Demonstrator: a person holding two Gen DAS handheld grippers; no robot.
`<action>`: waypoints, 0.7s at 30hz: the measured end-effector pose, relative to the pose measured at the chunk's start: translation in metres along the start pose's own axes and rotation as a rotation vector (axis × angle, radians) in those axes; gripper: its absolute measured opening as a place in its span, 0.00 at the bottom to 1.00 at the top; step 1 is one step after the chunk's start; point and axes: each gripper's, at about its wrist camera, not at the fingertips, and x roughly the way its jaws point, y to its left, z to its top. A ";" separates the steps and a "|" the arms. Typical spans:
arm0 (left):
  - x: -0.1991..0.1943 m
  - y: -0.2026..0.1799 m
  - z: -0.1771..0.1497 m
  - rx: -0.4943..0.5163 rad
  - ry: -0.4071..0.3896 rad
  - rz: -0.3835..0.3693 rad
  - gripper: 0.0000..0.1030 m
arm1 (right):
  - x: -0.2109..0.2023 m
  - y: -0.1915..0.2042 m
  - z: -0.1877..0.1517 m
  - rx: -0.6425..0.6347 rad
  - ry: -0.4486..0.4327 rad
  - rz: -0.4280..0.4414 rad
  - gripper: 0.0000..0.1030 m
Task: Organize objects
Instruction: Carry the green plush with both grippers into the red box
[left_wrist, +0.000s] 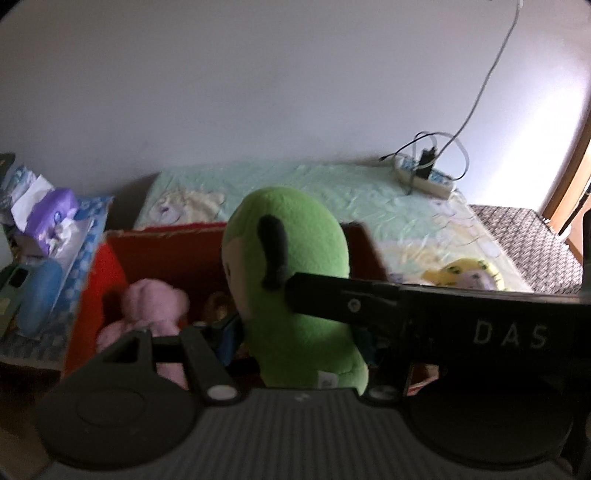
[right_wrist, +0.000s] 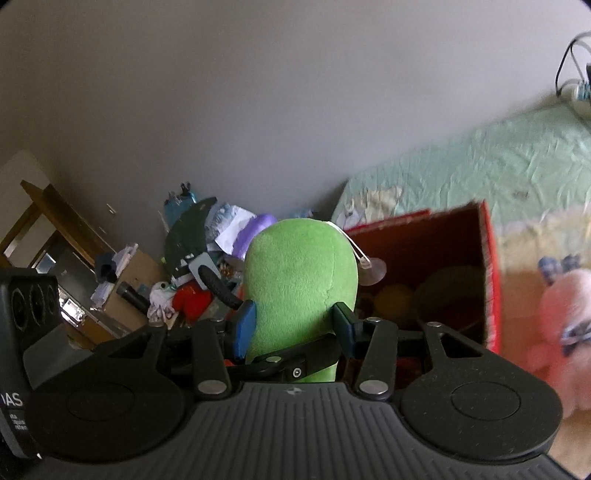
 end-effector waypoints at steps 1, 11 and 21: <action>0.005 0.006 -0.001 0.000 0.012 0.004 0.58 | 0.006 0.000 -0.001 0.000 0.011 -0.008 0.48; 0.051 0.053 -0.010 -0.017 0.131 0.011 0.58 | 0.057 -0.002 -0.007 0.039 0.126 -0.077 0.47; 0.064 0.080 -0.014 -0.062 0.174 -0.004 0.63 | 0.081 -0.002 -0.003 0.023 0.188 -0.118 0.47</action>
